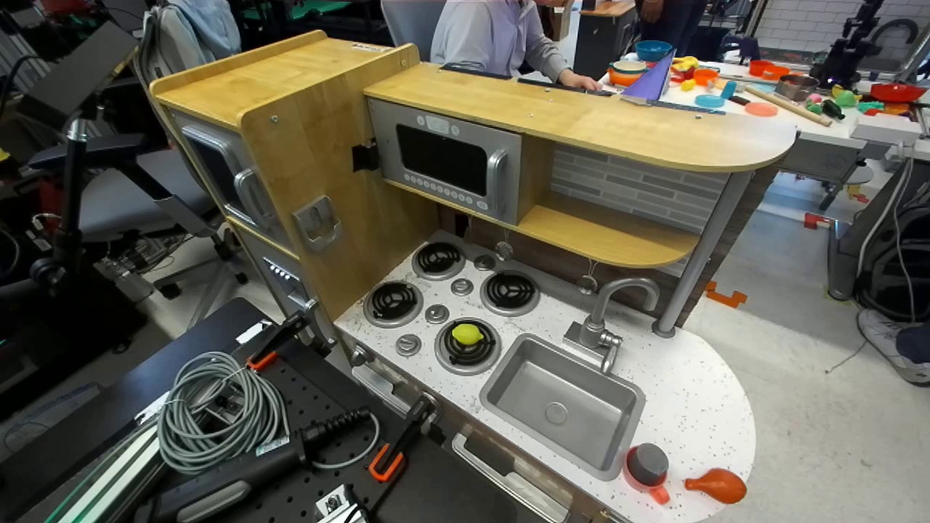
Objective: Pick up the lemon toy from the stove and put it in the sink.
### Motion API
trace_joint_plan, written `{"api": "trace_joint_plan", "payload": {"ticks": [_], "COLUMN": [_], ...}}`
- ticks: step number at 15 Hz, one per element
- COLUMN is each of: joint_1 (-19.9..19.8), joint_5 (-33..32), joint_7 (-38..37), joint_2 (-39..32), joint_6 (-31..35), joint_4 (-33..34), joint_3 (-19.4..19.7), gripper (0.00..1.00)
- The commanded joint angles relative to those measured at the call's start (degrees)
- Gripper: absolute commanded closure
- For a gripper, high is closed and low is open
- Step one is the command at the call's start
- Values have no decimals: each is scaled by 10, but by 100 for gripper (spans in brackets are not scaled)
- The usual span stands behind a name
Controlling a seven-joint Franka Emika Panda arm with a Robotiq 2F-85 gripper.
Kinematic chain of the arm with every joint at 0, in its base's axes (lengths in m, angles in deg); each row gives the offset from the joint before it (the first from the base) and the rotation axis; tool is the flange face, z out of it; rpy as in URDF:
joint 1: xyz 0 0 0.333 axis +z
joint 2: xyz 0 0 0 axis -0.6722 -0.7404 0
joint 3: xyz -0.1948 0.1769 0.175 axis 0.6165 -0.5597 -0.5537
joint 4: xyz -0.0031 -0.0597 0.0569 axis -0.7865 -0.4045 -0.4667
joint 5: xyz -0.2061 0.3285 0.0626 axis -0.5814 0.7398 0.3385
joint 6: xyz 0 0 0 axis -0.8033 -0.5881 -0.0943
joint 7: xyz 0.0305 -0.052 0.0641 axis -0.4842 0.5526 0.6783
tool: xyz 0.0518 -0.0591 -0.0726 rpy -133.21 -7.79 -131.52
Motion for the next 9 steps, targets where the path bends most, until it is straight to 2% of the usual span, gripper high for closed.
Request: {"api": "trace_joint_plan", "payload": {"ticks": [1, 4, 9], "joint_1": [-5, -11, -5], "joint_5": [2, -19, -91], "joint_7": [3, 9, 82], "joint_2": [0, 2, -4], "joint_6": [-2, 2, 4], "joint_4": [2, 1, 5], "joint_3": [-3, -8, -4], "gripper": [0, 0, 0]}}
